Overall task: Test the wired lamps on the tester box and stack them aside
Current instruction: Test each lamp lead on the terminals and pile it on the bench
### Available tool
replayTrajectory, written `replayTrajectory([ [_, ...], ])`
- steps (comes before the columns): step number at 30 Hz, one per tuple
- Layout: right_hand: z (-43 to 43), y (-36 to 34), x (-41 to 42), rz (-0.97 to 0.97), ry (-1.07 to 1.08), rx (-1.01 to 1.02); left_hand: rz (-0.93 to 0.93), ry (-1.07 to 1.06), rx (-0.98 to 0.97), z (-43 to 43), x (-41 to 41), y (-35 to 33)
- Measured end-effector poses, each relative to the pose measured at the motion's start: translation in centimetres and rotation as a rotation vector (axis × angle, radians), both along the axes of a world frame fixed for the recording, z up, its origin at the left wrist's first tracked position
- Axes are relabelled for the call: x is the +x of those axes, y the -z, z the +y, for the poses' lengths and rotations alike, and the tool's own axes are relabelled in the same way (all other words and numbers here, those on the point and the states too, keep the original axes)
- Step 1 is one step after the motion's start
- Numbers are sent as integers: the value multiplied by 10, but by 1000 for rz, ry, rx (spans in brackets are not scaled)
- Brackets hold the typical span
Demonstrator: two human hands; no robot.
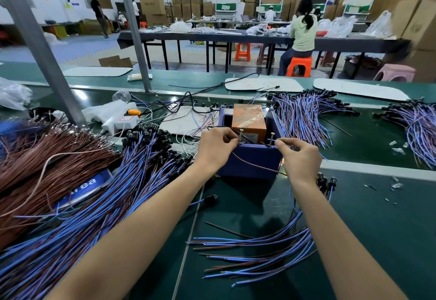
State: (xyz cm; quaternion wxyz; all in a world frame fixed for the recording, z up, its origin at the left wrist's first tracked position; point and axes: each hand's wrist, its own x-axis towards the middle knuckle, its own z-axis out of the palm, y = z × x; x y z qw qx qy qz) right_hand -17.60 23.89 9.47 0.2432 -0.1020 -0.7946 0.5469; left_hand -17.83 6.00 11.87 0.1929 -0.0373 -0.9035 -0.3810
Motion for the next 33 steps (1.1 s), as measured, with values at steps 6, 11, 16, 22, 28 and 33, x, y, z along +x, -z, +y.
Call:
replayTrajectory([
  [6, -6, 3, 1, -15, 59, -14, 0, -11, 13, 1, 1, -1],
  [11, -12, 6, 2, -17, 82, -49, 4, -25, -4, 1, 2, -2],
  [16, -12, 6, 3, -11, 81, -54, -4, -34, 3, 3, 4, -3],
  [22, -16, 1, 2, -9, 122, 8, -9, -50, 3, 4, 2, -2],
  [28, -23, 0, 11, 4, 157, 66, -22, -55, -4, 5, 4, 0],
  [33, -28, 33, 52, 105, -128, 182, -99, 168, 194, -9, 43, 16],
])
